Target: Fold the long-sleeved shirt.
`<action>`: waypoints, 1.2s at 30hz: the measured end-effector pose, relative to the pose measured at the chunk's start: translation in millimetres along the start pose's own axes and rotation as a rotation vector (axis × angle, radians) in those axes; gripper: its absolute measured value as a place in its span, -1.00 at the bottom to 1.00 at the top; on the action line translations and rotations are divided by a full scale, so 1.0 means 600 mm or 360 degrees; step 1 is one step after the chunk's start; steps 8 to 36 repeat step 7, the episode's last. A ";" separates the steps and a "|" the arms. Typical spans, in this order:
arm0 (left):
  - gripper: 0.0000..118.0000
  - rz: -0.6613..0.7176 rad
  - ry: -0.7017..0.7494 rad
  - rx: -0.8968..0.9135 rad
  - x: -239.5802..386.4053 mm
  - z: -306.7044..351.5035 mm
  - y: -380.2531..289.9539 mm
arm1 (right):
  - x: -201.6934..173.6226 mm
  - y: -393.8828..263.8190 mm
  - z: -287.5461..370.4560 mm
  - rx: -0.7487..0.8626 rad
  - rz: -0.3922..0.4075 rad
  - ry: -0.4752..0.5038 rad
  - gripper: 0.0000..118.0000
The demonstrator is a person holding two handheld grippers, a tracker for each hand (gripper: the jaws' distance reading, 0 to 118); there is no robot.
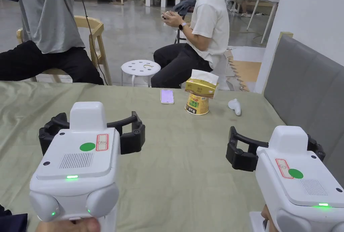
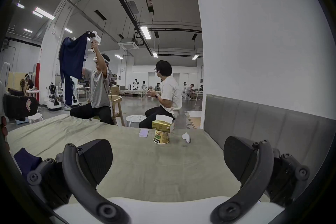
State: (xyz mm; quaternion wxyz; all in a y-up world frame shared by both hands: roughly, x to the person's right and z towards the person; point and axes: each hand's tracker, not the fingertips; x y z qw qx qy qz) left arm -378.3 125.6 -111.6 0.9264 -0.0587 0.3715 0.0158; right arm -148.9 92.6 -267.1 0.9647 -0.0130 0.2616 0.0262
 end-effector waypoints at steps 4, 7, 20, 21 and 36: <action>0.88 -0.0038 -0.0111 -0.0072 -0.007 -0.009 -0.008 | -0.005 0.001 -0.002 -0.0003 0.0001 0.0005 1.00; 0.88 0.0008 -0.0071 -0.0068 -0.009 -0.020 -0.018 | -0.010 -0.001 0.001 -0.0006 0.0026 0.0019 1.00; 0.88 0.0008 -0.0071 -0.0068 -0.009 -0.020 -0.018 | -0.010 -0.001 0.001 -0.0006 0.0026 0.0019 1.00; 0.88 0.0008 -0.0071 -0.0068 -0.009 -0.020 -0.018 | -0.010 -0.001 0.001 -0.0006 0.0026 0.0019 1.00; 0.88 0.0008 -0.0071 -0.0068 -0.009 -0.020 -0.018 | -0.010 -0.001 0.001 -0.0006 0.0026 0.0019 1.00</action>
